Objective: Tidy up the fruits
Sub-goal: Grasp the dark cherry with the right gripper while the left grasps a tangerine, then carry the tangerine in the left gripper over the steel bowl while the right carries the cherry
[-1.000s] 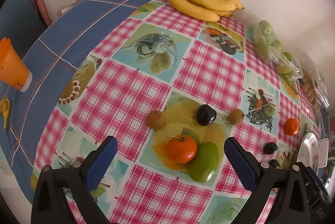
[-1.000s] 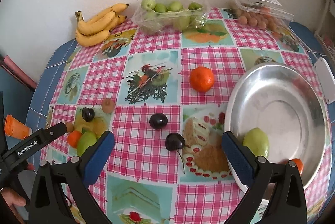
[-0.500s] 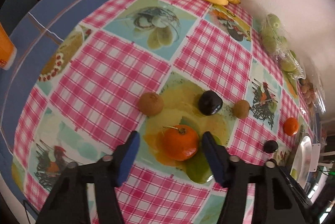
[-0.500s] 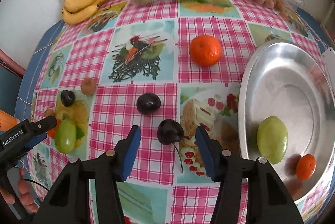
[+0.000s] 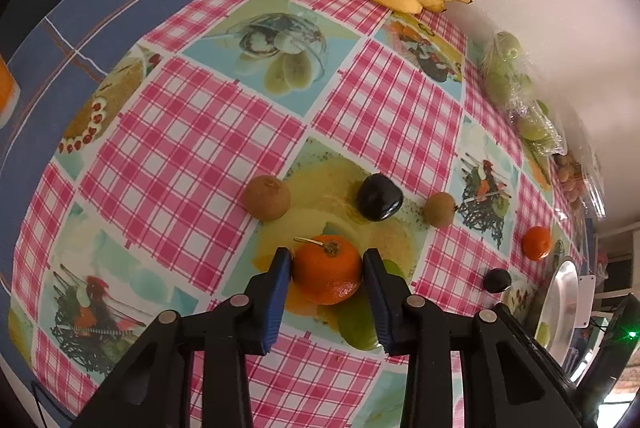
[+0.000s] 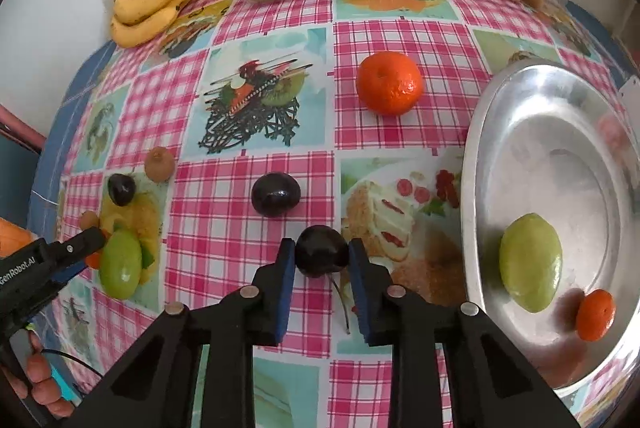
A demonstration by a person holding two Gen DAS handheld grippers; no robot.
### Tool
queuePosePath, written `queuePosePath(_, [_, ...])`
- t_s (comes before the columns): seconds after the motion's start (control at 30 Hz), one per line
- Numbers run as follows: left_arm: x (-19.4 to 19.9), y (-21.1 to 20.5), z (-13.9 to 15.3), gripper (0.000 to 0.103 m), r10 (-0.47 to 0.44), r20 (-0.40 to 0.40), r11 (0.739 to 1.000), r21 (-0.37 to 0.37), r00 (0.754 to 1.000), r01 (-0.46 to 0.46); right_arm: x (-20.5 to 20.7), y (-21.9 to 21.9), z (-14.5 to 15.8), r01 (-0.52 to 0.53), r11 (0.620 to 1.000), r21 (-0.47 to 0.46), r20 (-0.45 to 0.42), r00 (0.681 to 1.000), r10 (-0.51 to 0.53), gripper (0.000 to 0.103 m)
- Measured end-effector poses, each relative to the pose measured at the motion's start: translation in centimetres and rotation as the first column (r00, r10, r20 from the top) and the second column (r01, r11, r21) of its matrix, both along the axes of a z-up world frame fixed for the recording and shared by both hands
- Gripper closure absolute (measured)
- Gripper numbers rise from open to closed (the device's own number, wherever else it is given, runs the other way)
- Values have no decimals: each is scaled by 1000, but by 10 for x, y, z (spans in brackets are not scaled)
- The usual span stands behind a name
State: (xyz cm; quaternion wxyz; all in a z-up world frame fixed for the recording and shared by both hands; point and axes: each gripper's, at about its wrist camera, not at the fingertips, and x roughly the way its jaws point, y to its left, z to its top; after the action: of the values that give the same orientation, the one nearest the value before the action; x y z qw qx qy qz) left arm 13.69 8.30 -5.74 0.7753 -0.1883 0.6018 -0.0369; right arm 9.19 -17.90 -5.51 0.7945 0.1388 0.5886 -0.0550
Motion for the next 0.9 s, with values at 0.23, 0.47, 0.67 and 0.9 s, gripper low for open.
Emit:
queuePosePath(0.23, [-1, 2, 28, 64, -2, 82, 1000, -6, 997, 3, -4, -5, 23, 7, 1000, 30, 66, 998, -9, 76])
queuePosePath(0.47, [-5, -5, 56, 64, -20, 165, 1000, 10, 986, 19, -14, -4, 61, 7, 1000, 13, 165, 986, -9, 76])
queuePosePath(0.67, [-7, -6, 62, 64, -21, 180, 1000, 25, 983, 17, -17, -6, 69, 10, 1000, 11, 175, 984, -12, 75])
queuePosePath(0.9, [-9, -14, 63, 64, -34, 183, 999, 46, 983, 25, -18, -15, 63, 21, 999, 26, 149, 988, -25, 76])
